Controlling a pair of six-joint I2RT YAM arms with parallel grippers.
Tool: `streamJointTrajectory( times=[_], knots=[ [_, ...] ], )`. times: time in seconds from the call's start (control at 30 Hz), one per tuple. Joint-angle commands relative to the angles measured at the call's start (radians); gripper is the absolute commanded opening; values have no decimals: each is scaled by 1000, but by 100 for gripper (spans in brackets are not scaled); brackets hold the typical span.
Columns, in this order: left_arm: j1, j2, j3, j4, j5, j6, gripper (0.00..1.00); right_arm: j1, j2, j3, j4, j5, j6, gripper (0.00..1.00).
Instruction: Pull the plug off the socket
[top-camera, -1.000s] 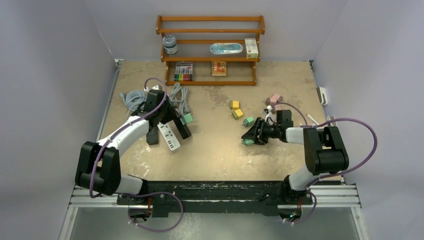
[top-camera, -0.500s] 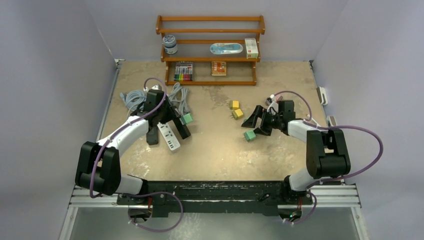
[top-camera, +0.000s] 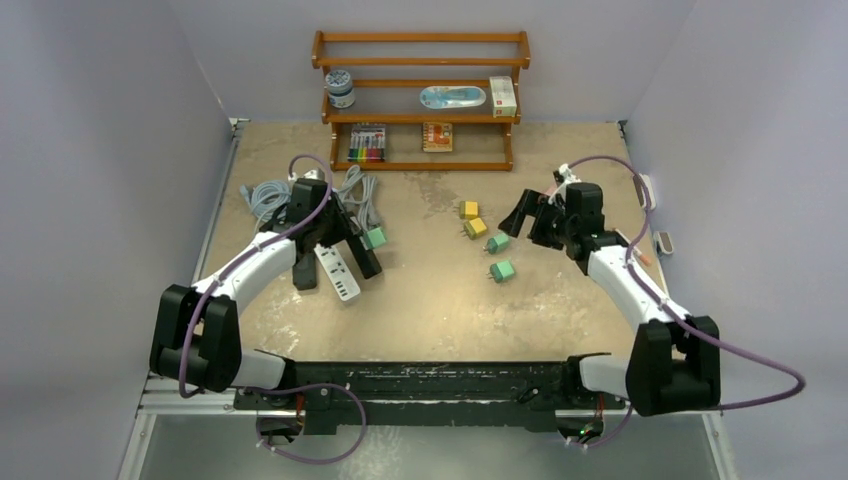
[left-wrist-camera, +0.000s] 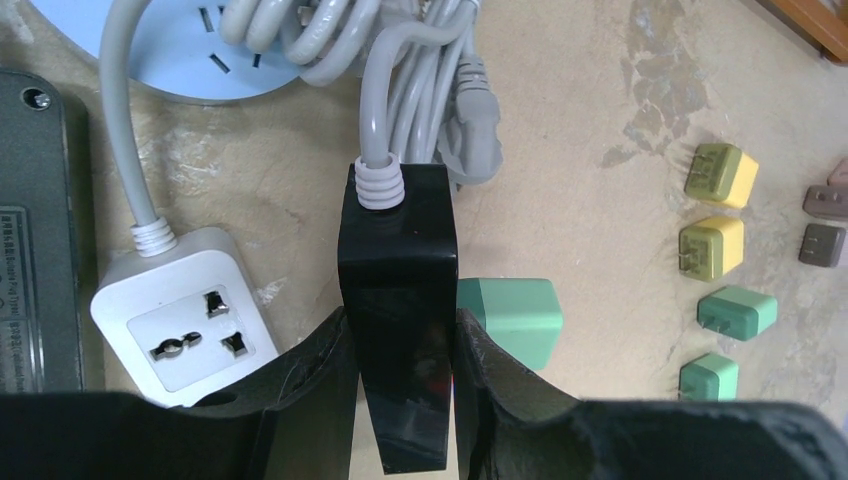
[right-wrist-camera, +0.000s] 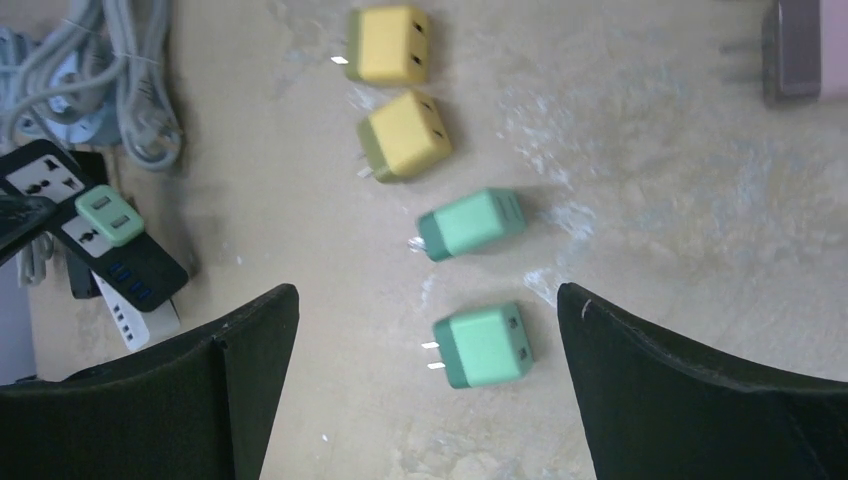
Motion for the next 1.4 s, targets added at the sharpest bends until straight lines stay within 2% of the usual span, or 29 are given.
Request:
streamJointTrajectory(
  times=[0.0,0.1,0.17,0.3,0.43,0.57,0.73,1.07,1.23,1.3,1.37],
  knots=[
    [13,-69,59,115,58,38,0,152,-67,116,26,183,-64,99],
    [10,-77,67,128,99,49,0,331,-30,177,96,192,-151,99],
    [4,-85,67,145,117,50,0,412,33,204,165,118,-186,99],
    [2,-96,60,170,128,38,0,463,180,280,286,-150,-184,98],
    [2,-100,60,173,126,33,0,483,316,365,364,-311,-190,98],
    [2,-112,58,175,127,23,0,501,416,473,354,-345,-199,97],
    [2,-140,52,178,119,20,0,505,512,488,442,-395,-132,95],
    [2,-168,36,183,120,11,0,560,662,603,419,-398,-116,88],
    [3,-180,29,180,123,13,0,579,692,623,439,-414,-100,79],
    [2,-183,23,180,123,14,0,584,694,629,441,-421,-100,72],
    [2,-184,16,186,124,12,0,590,698,631,442,-425,-104,42]
  ],
)
